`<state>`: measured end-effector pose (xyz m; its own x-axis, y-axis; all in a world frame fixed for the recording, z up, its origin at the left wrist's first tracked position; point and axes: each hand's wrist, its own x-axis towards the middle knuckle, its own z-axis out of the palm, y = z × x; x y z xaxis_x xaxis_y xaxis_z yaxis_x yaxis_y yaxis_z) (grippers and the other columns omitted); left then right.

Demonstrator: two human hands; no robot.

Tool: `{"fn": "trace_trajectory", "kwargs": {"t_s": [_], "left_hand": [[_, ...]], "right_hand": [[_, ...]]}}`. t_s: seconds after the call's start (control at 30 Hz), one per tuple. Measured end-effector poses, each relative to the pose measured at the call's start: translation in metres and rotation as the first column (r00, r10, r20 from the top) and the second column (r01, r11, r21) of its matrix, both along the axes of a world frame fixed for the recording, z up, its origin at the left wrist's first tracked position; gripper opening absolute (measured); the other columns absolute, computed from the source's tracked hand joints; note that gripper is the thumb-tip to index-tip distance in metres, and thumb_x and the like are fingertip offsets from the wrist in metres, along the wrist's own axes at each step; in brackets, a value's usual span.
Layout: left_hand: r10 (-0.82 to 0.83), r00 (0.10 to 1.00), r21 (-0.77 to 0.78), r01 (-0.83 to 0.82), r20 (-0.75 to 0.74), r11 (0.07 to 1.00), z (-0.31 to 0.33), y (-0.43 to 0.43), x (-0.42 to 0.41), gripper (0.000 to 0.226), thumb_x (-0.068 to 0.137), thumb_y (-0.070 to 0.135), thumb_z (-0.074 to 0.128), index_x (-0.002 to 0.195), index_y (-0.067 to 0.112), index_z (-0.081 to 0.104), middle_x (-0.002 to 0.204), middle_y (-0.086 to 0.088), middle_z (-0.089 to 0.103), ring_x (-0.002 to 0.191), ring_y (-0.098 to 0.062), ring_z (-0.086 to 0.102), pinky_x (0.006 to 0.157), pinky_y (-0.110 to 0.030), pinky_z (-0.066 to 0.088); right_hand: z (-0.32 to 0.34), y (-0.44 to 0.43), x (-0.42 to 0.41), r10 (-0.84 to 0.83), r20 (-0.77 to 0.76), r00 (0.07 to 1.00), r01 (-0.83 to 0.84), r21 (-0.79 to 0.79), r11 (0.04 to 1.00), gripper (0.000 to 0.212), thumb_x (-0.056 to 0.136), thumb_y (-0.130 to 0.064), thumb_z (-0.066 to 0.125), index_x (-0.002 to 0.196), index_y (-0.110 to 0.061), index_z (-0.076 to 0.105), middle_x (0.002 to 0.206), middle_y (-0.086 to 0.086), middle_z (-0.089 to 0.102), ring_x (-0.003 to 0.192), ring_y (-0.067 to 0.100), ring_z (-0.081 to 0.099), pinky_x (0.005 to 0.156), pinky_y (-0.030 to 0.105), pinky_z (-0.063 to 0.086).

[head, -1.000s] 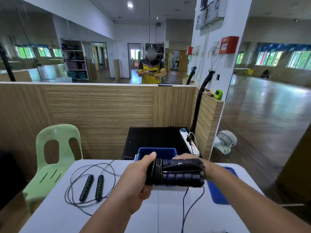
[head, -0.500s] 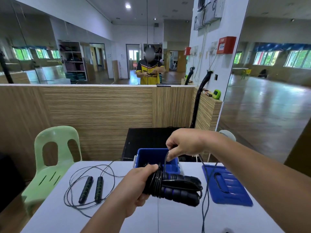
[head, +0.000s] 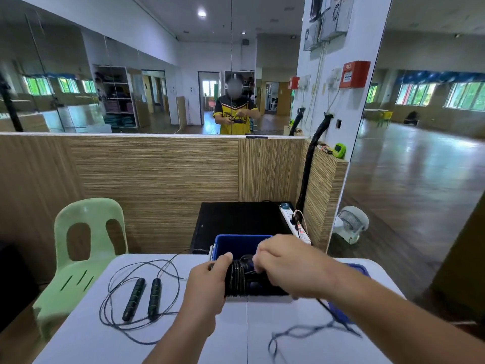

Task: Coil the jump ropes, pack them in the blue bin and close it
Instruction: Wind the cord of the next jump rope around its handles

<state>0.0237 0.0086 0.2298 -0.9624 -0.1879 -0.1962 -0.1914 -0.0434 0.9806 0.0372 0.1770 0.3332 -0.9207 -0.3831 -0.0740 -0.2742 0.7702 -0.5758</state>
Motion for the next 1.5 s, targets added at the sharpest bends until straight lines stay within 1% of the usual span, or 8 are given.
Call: {"fn": "trace_trajectory", "kwargs": {"t_s": [0.47,0.63,0.8,0.93,1.07,1.33,1.43,1.5], "left_hand": [[0.09,0.996,0.117,-0.093,0.029,0.989,0.012,0.005,-0.002,0.037,0.101,0.035,0.059,0.072,0.012,0.055,0.046,0.002,0.039,0.037,-0.011,0.029,0.039,-0.021,0.021],[0.071,0.992,0.24,-0.094,0.103,0.966,0.017,0.008,0.001,0.036,0.101,0.035,0.06,0.071,0.014,0.055,0.048,0.001,0.037,0.038,-0.011,0.024,0.04,-0.019,0.016],[0.014,0.992,0.327,-0.055,0.126,0.943,0.022,0.009,0.006,0.034,0.099,0.036,0.061,0.073,0.017,0.053,0.055,0.0,0.036,0.042,-0.012,0.024,0.039,-0.017,0.016],[-0.058,0.992,0.325,0.017,0.116,0.946,0.026,0.012,0.011,0.03,0.098,0.037,0.062,0.078,0.017,0.052,0.056,0.0,0.036,0.043,-0.012,0.024,0.038,-0.017,0.016],[-0.103,0.989,0.305,0.067,0.103,0.95,0.03,0.014,0.016,0.025,0.097,0.038,0.063,0.086,0.016,0.061,0.053,0.003,0.039,0.042,-0.01,0.025,0.038,-0.018,0.017],[-0.196,0.976,0.327,0.154,0.097,0.932,0.032,0.012,0.024,0.024,0.097,0.04,0.062,0.094,0.016,0.063,0.056,0.003,0.037,0.043,-0.011,0.022,0.037,-0.018,0.015],[-0.211,0.972,0.295,0.173,0.102,0.94,0.032,0.01,0.025,0.023,0.097,0.038,0.062,0.094,0.015,0.064,0.055,0.003,0.036,0.042,-0.011,0.022,0.037,-0.018,0.015],[-0.231,0.968,0.263,0.198,0.101,0.944,0.032,0.009,0.026,0.024,0.097,0.037,0.062,0.09,0.014,0.06,0.055,0.002,0.036,0.041,-0.011,0.023,0.038,-0.019,0.015]], "right_hand": [[-0.114,-0.029,0.058,-0.126,0.293,0.948,0.299,-0.677,0.673,0.031,0.096,-0.033,0.048,0.073,-0.012,0.053,0.054,0.008,0.038,0.048,0.018,0.037,0.049,0.027,0.028],[-0.152,-0.023,0.07,-0.164,-0.141,0.976,0.077,-0.485,0.871,0.022,0.095,-0.021,0.047,0.074,-0.019,0.043,0.067,-0.006,0.042,0.06,0.008,0.044,0.056,0.02,0.035],[-0.188,-0.023,0.046,-0.184,-0.138,0.973,0.031,-0.713,0.701,0.018,0.088,0.001,0.041,0.084,-0.008,0.057,0.083,-0.019,0.054,0.065,-0.011,0.054,0.081,0.016,0.048],[-0.188,0.003,0.034,-0.141,-0.032,0.989,0.113,-0.438,0.892,0.021,0.099,-0.033,0.053,0.09,-0.014,0.055,0.068,-0.005,0.054,0.055,0.009,0.049,0.053,0.02,0.042],[-0.156,0.026,0.002,0.012,0.111,0.994,0.039,-0.447,0.894,0.043,0.108,-0.037,0.04,0.072,-0.016,0.048,0.054,-0.004,0.048,0.045,0.017,0.046,0.053,0.034,0.04],[-0.103,0.05,-0.036,0.092,0.244,0.965,-0.014,-0.302,0.953,0.049,0.084,-0.009,0.048,0.053,-0.041,0.068,0.049,-0.014,0.057,0.052,0.0,0.055,0.063,0.022,0.047],[-0.084,0.053,-0.058,0.138,0.168,0.976,-0.09,-0.265,0.96,0.011,0.084,-0.012,0.067,0.073,-0.01,0.068,0.066,-0.01,0.063,0.066,0.004,0.057,0.071,0.036,0.051],[-0.074,0.054,-0.069,0.149,0.145,0.978,-0.121,-0.182,0.976,0.029,0.094,-0.023,0.067,0.075,-0.003,0.057,0.072,0.003,0.055,0.067,0.013,0.051,0.067,0.044,0.049]]}}
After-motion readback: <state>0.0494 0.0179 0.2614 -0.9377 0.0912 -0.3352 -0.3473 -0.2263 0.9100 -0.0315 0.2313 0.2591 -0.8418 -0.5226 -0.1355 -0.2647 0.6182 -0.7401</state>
